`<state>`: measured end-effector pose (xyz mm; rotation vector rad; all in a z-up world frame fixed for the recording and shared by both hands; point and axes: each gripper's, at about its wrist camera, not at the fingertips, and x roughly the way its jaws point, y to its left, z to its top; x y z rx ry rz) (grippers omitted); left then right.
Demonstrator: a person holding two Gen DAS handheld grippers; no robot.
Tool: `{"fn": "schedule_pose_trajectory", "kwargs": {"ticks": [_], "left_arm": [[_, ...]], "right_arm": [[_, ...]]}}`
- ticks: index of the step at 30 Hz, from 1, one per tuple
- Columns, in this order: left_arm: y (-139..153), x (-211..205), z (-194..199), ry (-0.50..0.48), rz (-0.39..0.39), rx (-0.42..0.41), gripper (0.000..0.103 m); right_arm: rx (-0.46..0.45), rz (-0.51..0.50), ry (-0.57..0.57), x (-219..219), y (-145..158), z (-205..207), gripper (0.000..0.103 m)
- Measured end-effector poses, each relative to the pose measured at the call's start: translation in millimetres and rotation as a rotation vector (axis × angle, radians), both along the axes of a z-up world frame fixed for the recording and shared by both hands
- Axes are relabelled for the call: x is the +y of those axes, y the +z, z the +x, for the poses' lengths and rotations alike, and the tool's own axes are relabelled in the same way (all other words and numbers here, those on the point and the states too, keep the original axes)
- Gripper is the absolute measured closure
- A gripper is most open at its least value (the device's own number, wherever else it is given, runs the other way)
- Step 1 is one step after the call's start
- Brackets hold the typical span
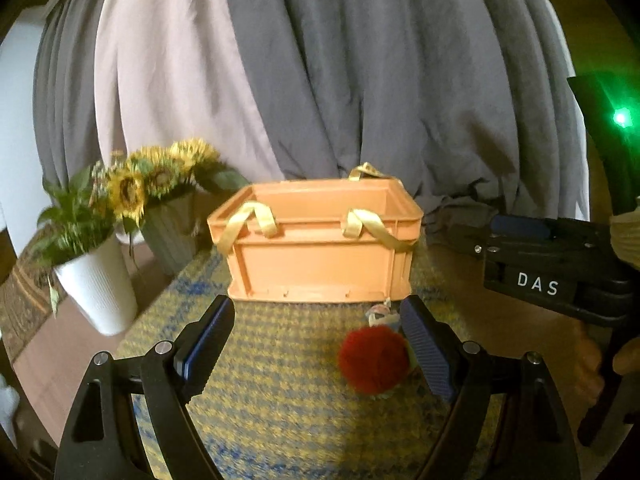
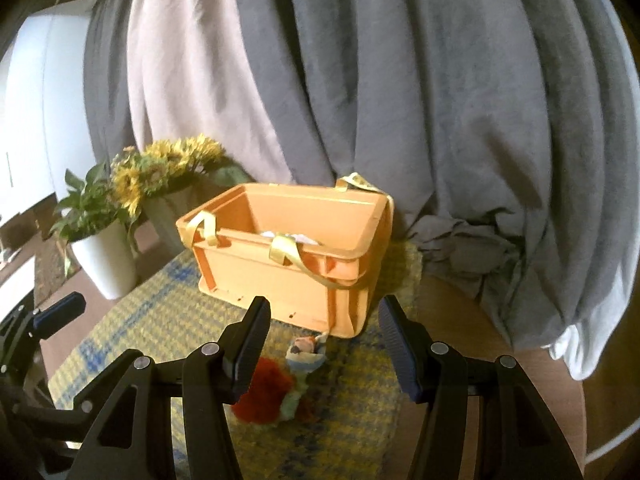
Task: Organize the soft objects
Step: 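Move both tools back toward the red pompom and the cloth doll, then grasp the red pompom with the left tool while the right tool grasps the cloth doll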
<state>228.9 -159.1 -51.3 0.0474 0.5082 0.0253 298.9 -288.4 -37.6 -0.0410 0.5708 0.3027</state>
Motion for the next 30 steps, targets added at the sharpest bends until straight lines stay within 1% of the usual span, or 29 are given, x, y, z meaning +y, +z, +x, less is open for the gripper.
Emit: {"fn": "schedule_pose_trajectory", "kwargs": {"ticks": [6,11,17,21,26,30], "left_arm": [[-21,-5,13,0.026,-0.053,0.067,0.018],[-36,-10,22,0.024,-0.049,0.106,0.018],[-52,-12,36,0.020,-0.043,0.147,0.020],[-62,-15,46,-0.007,-0.066,0.160,0.022],[-74,-21,57,-0.044,-0.054,0.195,0.029],[-82,-24,65,-0.062,-0.064,0.217,0.030]], "right_arm": [[0.052,0.018,0.077,2,-22,22,0.046],[0.098,0.017,0.126,5,-43,37,0.046],[0.139,0.011,0.156,7,-63,52,0.046],[0.173,-0.002,0.176,9,-77,64,0.046],[0.210,-0.014,0.205,14,-91,76,0.046],[0.240,-0.023,0.224,17,-102,86,0.046]]}}
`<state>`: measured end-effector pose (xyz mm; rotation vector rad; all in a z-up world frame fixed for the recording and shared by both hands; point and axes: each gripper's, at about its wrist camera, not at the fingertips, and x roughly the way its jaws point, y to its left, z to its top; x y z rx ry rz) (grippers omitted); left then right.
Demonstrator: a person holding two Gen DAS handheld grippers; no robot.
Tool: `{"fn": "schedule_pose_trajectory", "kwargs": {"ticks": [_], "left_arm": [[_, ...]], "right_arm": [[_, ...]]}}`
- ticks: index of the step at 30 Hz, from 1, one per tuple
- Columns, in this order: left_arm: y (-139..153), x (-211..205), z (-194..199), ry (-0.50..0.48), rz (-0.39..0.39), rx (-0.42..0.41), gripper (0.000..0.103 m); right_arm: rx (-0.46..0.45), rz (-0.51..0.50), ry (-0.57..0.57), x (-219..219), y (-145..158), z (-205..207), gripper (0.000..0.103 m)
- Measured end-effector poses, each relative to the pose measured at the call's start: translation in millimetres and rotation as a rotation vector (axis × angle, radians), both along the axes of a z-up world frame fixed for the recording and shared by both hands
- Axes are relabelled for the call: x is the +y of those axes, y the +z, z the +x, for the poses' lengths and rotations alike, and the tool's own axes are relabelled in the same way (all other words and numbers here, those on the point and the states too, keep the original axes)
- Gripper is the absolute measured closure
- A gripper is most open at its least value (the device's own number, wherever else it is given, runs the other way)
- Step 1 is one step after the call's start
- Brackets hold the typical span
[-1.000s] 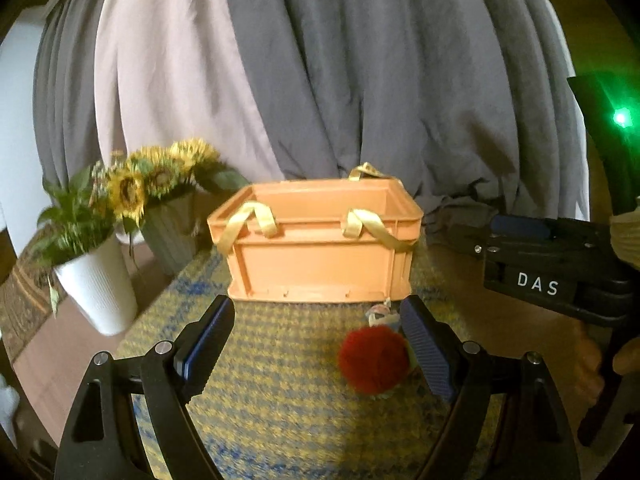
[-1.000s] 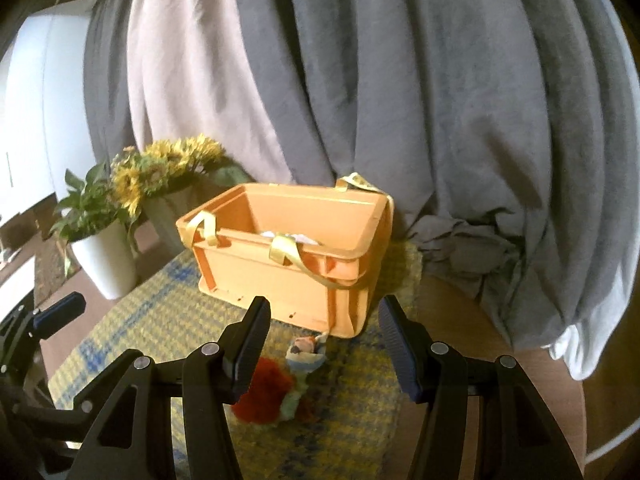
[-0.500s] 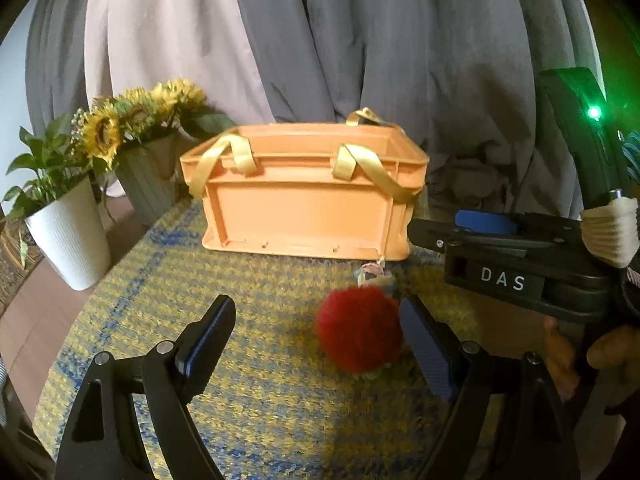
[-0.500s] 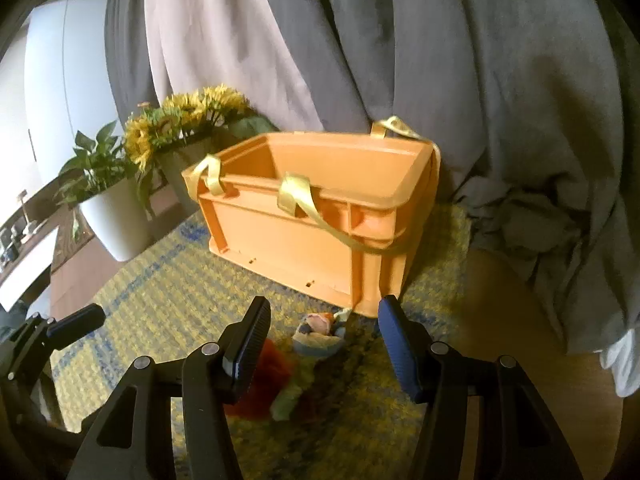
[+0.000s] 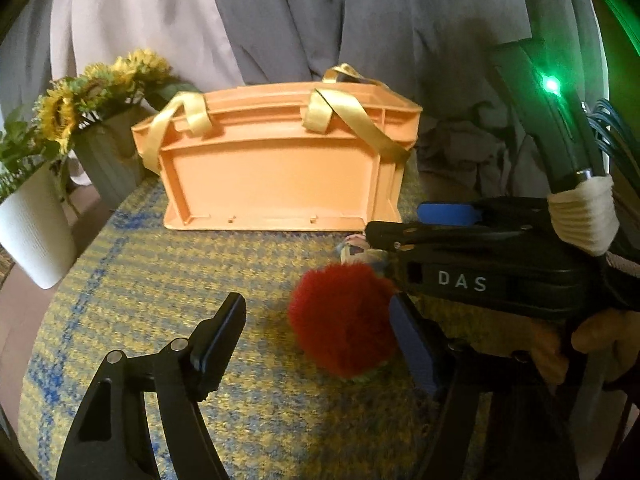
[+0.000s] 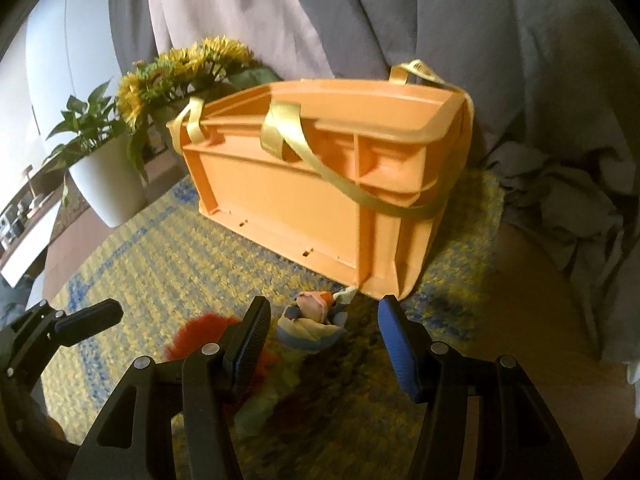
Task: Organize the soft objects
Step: 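Grasp the red pompom with the left tool while the right tool grasps the cloth doll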
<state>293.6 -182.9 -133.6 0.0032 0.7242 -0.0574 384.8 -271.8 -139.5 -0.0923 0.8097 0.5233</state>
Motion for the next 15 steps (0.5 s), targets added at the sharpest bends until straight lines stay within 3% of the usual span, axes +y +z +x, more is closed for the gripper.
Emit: {"fn": "schedule_pose_trajectory", "kwargs": {"ticks": [10,15], "left_arm": [[-17,-3,14,-0.039,-0.025,0.033,0.035],[-26,-3,21,-0.053,-0.035,0.055,0.042]], "right_arm": [[0.074,-0.005,0.044,7,-23,15,0.046],[0.105,-0.027,0.067,14,-35,20,0.046]]}}
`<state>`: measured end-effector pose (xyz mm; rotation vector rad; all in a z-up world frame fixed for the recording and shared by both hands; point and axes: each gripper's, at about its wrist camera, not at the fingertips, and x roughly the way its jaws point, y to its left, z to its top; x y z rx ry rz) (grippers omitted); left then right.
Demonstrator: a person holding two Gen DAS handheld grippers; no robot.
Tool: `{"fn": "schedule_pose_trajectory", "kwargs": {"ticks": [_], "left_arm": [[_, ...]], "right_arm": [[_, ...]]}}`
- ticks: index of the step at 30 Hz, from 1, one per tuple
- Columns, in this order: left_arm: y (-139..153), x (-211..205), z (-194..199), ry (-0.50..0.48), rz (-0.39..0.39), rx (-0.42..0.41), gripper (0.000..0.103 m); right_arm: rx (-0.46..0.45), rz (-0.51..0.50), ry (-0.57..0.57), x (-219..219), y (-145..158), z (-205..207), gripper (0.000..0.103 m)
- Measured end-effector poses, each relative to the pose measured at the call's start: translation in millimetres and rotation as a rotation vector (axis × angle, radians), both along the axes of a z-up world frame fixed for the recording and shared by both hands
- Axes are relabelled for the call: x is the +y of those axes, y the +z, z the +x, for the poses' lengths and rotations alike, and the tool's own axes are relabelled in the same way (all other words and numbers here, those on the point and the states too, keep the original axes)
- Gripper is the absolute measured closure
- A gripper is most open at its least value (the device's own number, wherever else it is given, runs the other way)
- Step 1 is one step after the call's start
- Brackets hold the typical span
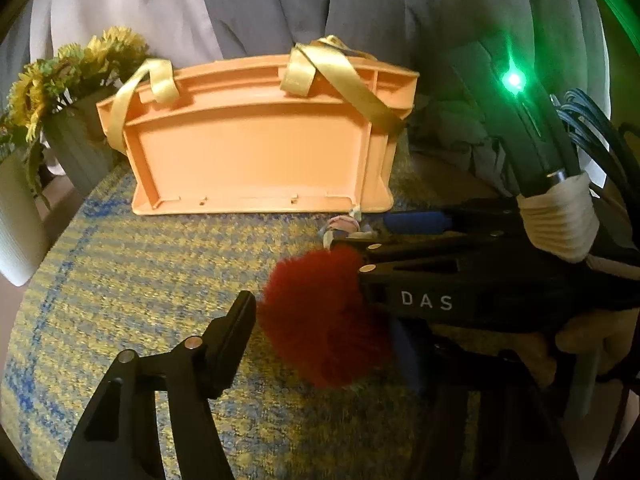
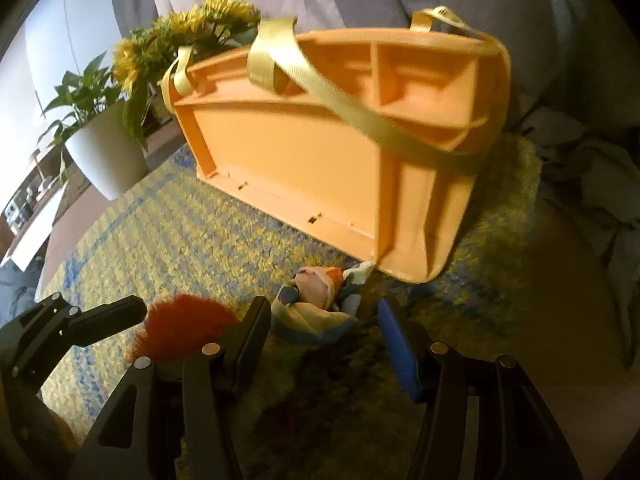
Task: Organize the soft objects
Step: 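Grasp the red pompom with the left tool while the right tool grasps the cloth doll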
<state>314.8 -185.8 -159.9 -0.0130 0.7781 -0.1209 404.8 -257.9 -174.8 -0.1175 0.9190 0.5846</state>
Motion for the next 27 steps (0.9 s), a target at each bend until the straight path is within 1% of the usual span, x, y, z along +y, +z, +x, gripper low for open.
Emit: {"fn": "schedule_pose_trajectory", "kwargs": {"ticks": [6,8,10,12,16,18,21,24,27], "left_arm": [[-9,5,9,-0.003,-0.050,0.035,0.048],[-12,6,12,0.001,-0.059,0.046,0.049],[-15,7,14,0.000,-0.066,0.048,0.050],[-17,6,16,-0.007,-0.070,0.051,0.055],[-21,3,20,-0.025,-0.067,0.055,0.061],[-22,1,22,-0.030,-0.063,0.063,0.064],[-22,-2,23,-0.032,-0.054,0.059,0.065],[-22,-4,22,-0.034,-0.046,0.061,0.066],[-17,-3,14,-0.042,-0.035,0.052,0.067]], "right_arm": [[0.022,0.013,0.013,6,-4,5,0.047],[0.033,0.018,0.019,8,-7,7,0.047],[0.046,0.023,0.021,10,-10,9,0.050],[0.055,0.030,0.022,11,-12,11,0.053],[0.045,0.029,0.024,15,-14,12,0.055],[0.041,0.029,0.024,14,-14,12,0.057],[0.036,0.036,0.016,12,-13,10,0.060],[0.027,0.049,-0.018,6,-10,8,0.060],[0.007,0.052,-0.053,-2,-4,4,0.060]]}}
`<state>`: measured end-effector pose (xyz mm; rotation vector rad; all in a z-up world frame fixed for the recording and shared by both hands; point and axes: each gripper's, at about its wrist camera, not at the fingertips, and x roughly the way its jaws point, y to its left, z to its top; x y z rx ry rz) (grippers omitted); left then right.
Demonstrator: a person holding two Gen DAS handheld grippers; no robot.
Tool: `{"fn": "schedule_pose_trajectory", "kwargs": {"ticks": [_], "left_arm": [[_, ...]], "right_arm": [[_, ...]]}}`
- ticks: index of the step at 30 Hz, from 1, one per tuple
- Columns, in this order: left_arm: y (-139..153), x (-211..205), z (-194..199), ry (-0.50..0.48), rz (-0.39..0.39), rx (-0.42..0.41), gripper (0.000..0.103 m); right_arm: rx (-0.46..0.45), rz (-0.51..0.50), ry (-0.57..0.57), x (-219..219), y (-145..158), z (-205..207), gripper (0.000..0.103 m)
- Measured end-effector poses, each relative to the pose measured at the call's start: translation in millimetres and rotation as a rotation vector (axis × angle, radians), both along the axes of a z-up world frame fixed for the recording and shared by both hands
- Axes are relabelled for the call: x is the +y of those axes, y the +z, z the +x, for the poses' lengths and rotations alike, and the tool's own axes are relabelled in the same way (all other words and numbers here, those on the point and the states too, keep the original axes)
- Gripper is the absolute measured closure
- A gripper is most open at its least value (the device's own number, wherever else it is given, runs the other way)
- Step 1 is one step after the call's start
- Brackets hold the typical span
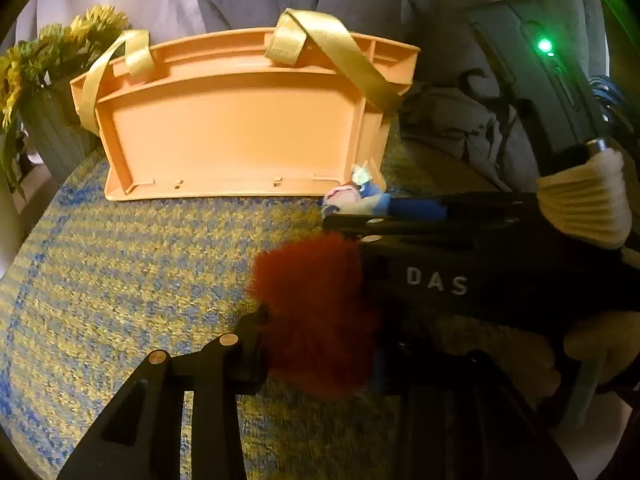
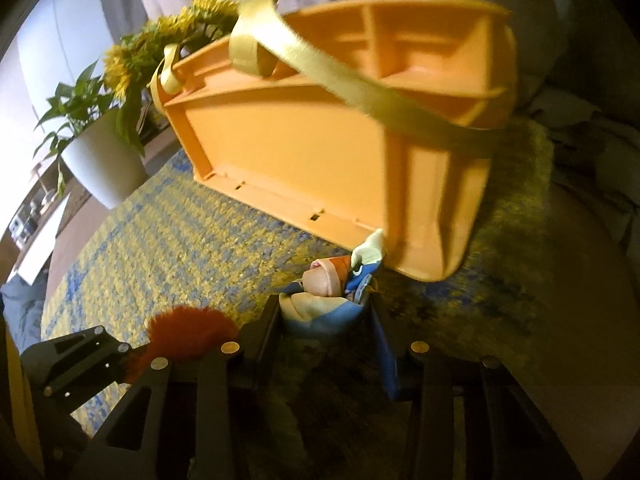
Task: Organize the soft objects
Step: 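Grasp the red pompom with the left tool while the right tool grasps the cloth doll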
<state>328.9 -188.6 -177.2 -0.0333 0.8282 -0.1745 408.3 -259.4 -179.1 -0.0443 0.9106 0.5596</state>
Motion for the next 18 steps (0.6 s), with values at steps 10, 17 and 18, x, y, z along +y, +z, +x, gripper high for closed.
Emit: {"fn": "schedule_pose_trajectory", "kwargs": {"ticks": [10,17,18], "left_arm": [[17,6,-16,0.013,0.014,-0.026,0.068],[34,6,-25,0.037,0.006,-0.062,0.069],[38,7,-27,0.041,0.006,-0.072,0.069]], "right_arm": [[-0.049,-0.004,-0.103,-24,19,-20,0.060],[-0.087,0.004,-0.146,-31,37,-37,0.060],[-0.093,0.003,-0.151,-32,40,-40,0.060]]}}
